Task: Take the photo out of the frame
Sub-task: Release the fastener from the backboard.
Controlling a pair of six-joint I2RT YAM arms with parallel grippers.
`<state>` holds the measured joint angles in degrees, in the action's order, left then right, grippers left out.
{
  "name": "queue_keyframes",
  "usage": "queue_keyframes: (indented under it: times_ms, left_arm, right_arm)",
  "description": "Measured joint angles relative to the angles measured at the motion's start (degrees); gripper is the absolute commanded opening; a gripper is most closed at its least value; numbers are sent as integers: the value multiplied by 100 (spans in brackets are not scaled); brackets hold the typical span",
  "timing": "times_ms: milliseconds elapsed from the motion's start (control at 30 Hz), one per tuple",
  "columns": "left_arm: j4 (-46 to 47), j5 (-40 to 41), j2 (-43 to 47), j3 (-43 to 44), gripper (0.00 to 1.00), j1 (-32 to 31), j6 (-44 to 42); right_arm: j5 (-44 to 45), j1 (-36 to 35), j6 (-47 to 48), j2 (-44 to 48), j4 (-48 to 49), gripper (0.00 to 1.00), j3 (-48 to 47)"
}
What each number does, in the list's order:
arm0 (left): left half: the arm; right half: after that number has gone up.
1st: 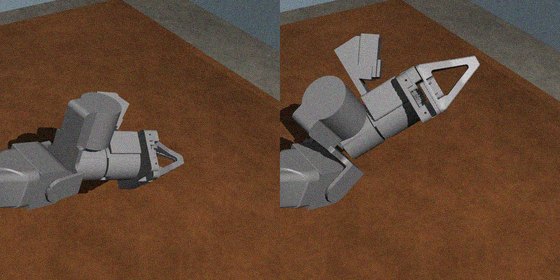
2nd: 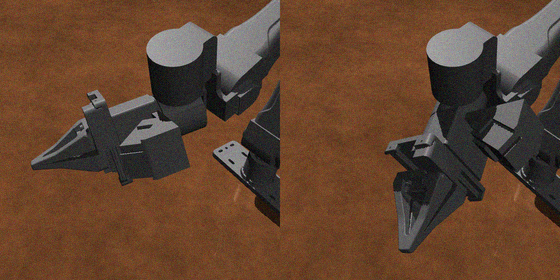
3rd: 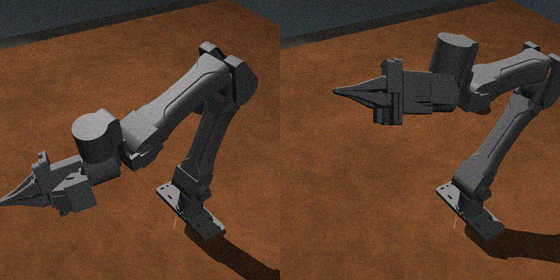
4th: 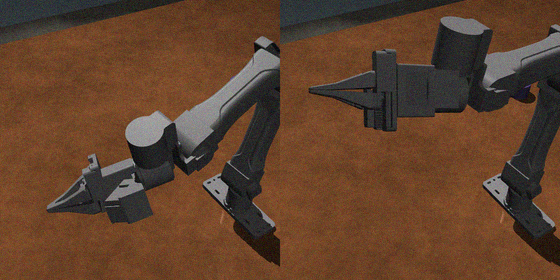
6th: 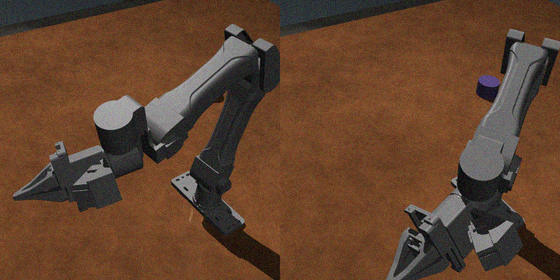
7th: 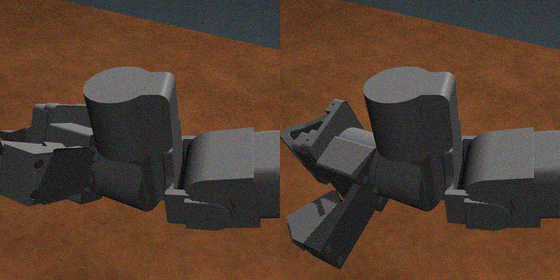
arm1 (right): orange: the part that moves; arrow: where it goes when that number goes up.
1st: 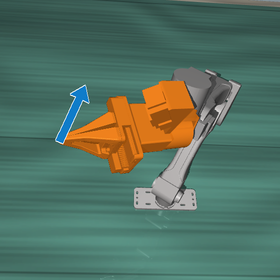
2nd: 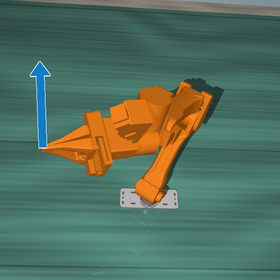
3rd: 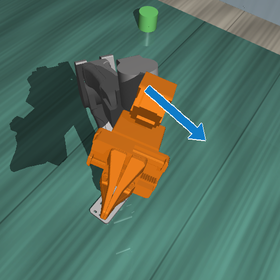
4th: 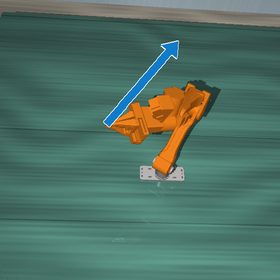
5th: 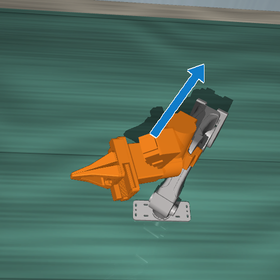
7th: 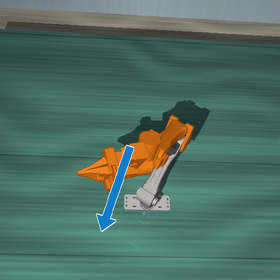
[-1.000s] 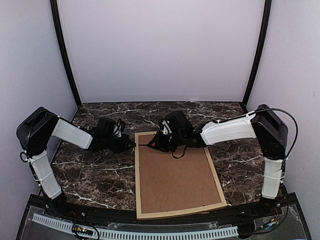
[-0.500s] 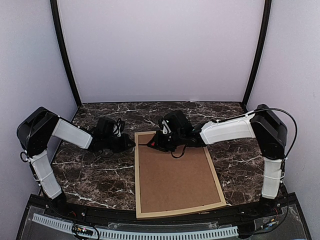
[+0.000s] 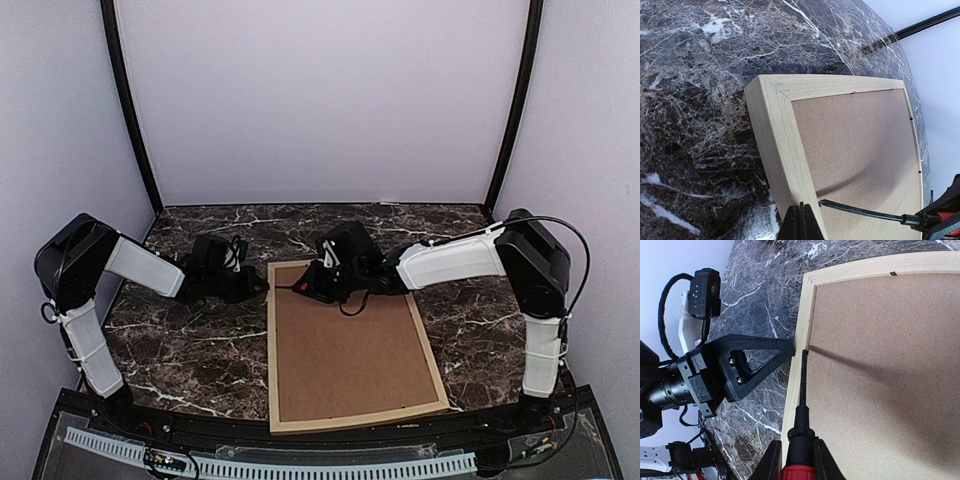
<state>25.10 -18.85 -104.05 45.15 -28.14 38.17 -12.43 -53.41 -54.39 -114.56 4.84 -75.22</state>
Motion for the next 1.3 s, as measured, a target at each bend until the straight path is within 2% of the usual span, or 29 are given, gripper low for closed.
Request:
queue_keyframes:
  times_ms: [900, 1300]
  left_arm:
    - [291, 155, -20, -107, 0, 63, -48]
    - [122, 245, 157, -199, 0, 48, -125]
  right_arm:
    - [-17, 2, 101, -181, 334, 0, 0]
    - [-2, -9, 623, -131, 339, 0, 92]
